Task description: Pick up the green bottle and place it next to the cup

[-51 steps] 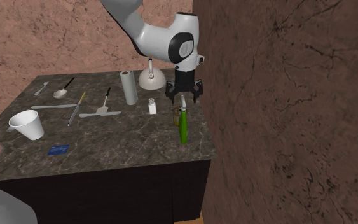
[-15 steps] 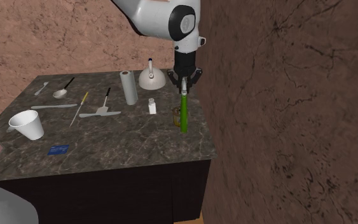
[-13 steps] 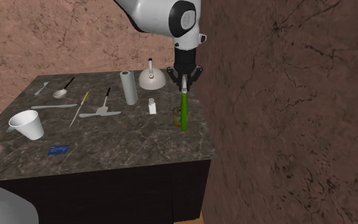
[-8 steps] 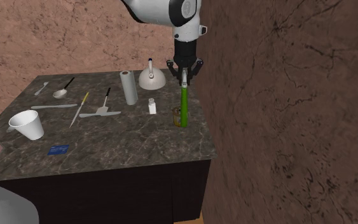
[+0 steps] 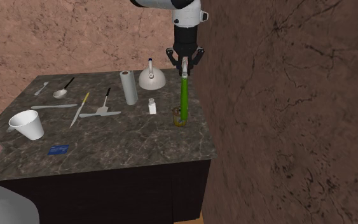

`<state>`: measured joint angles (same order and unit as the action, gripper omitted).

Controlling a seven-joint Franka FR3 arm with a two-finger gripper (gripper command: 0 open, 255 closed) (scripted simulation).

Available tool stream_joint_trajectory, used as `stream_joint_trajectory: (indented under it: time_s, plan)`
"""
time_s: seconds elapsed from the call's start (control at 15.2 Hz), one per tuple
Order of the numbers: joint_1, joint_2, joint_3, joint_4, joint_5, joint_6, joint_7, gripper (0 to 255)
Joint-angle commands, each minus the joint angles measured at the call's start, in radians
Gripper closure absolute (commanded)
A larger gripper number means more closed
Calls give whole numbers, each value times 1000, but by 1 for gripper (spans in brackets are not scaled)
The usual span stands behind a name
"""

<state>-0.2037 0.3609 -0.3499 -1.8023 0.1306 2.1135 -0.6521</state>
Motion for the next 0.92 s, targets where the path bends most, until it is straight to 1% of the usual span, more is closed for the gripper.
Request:
stream_joint_trajectory:
  time_s: [0.0, 0.86]
  plan:
    - [2, -15, -3, 6, -6, -21, 4, 255]
    - [7, -75, -13, 104, -34, -174, 21, 255]
